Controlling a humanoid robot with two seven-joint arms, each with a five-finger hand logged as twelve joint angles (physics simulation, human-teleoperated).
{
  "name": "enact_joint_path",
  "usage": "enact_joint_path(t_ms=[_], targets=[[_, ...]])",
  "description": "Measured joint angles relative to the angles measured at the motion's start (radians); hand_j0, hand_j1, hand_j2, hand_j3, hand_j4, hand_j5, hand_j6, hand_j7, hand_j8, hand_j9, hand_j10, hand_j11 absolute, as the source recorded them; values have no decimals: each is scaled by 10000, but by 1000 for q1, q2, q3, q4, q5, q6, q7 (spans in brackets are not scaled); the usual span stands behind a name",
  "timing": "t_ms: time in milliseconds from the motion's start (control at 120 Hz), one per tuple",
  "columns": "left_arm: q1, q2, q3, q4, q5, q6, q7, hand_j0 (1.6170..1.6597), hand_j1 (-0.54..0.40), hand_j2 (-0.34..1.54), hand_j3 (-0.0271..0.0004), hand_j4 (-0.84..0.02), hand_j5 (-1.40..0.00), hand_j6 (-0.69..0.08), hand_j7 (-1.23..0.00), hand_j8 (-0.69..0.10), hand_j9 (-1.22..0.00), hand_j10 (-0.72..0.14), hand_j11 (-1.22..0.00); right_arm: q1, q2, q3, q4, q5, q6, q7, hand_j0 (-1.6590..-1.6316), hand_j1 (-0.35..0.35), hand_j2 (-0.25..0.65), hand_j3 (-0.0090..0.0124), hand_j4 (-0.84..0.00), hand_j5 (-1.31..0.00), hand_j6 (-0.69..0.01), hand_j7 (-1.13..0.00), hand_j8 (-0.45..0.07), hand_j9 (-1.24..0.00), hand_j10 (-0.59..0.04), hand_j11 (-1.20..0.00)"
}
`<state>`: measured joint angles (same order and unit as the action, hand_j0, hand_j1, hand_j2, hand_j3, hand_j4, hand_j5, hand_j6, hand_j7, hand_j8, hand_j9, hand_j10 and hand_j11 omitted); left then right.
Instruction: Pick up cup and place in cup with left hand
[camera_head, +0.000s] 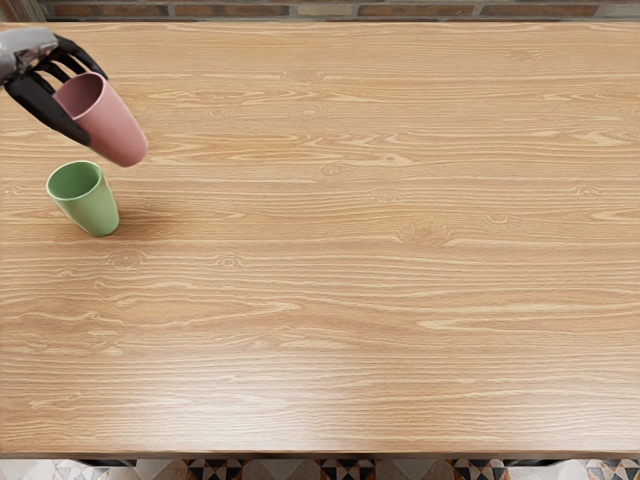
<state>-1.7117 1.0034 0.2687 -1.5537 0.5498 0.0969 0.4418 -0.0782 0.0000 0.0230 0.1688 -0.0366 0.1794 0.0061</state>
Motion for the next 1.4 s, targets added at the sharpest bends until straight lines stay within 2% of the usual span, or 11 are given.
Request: enact_joint_path(t_ms=[517, 792, 1400], targets=[[25, 114, 6, -3, 38, -10, -1, 16521, -482, 374, 0, -4241, -7307, -2991, -7475, -3315, -7367, -5434, -7409, 0, 0, 0, 0, 0, 0, 0, -16581, -3310, -31, 0, -150, -195, -150, -195, -150, -195, -150, -195], [73, 118, 11, -2, 74, -8, -4, 16521, -490, 372, 0, -4248, -7315, -2994, -7487, -3304, -7357, -5516, -7415, 0, 0, 0, 0, 0, 0, 0, -16581, -3310, -31, 0, -151, -195, -150, -195, -150, -195, -150, -195], [113, 115, 7, 27, 115, 9, -10, 16516, -302, 252, 0, -4314, -7353, -3076, -7509, -3460, -7339, -5591, -7469, 0, 0, 0, 0, 0, 0, 0, -16581, -3310, -31, 0, -151, -195, -150, -195, -150, -195, -150, -195]])
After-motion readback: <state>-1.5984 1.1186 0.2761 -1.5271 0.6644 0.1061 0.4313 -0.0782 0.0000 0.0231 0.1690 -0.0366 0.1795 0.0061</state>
